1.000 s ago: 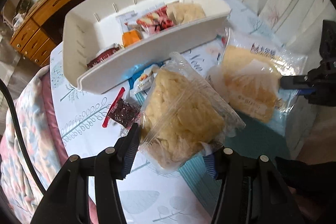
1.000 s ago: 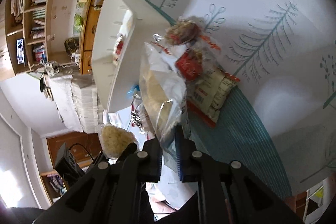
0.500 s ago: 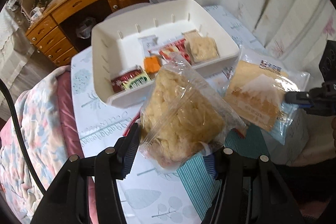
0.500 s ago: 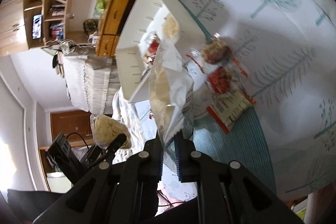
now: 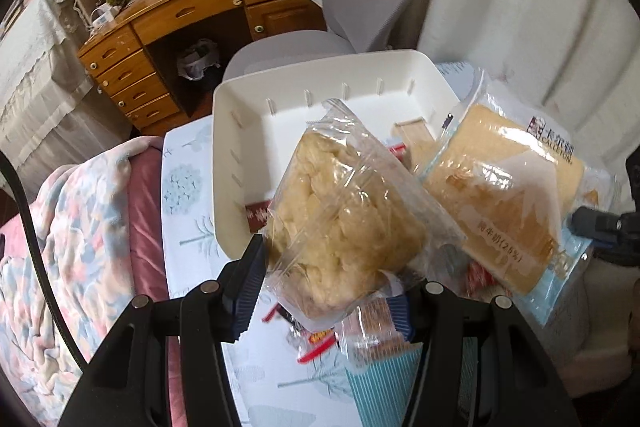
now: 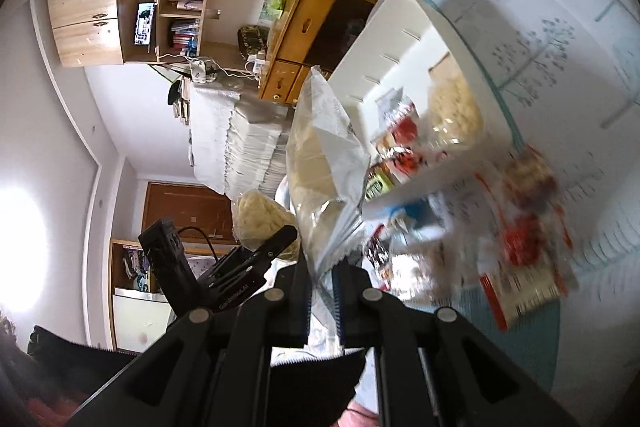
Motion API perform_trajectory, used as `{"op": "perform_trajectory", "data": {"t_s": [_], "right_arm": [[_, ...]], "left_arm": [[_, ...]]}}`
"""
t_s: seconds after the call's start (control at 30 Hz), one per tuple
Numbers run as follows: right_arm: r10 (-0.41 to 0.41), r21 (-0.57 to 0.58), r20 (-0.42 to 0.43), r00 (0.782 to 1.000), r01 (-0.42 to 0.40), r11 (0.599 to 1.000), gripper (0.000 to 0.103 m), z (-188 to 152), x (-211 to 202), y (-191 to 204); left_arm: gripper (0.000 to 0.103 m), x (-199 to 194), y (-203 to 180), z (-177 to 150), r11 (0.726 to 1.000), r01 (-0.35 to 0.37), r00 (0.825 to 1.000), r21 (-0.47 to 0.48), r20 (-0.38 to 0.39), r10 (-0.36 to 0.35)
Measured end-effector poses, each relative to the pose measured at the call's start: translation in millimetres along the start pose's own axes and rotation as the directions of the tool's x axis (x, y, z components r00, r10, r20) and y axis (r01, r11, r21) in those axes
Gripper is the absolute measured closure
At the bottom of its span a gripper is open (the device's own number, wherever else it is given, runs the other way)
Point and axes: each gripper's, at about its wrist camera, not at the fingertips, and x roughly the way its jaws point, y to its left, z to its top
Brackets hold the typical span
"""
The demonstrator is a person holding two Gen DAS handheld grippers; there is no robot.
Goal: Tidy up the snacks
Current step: 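Carry both bags into the white basket and open both tools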
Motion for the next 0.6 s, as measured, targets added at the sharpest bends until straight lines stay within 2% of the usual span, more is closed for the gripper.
{"op": "perform_trajectory", "data": {"t_s": [0.17,0.33,0.47,0.6], "right_arm": [[0.004,0.004,0.039,0.999,-0.005,1.0,0.094,19.0,22.6,-11.1],[-0.034,-0.026,0.083,0.996,0.037,0.999,0.094,35.7,45.3,-18.7],[-0.113,-0.075,0.102,0.988,0.121,0.99,0.094,47.7,61.2,-22.6],[-0.188,-0.117,0.133,0.973,0.204,0.972,0.092,52.6,66.4,-18.1]], "left_arm": [[0.049,19.4,10.7,16.0,0.999,0.002,1.0,-0.049,0.021,-0.001],[0.049,46.0,22.6,26.8,0.995,0.025,0.999,-0.101,0.035,-0.022],[0.049,67.0,28.0,29.9,0.99,0.054,0.998,-0.132,0.029,-0.05],[0.049,84.6,29.0,29.6,0.991,0.04,0.999,-0.125,0.018,-0.038]]}}
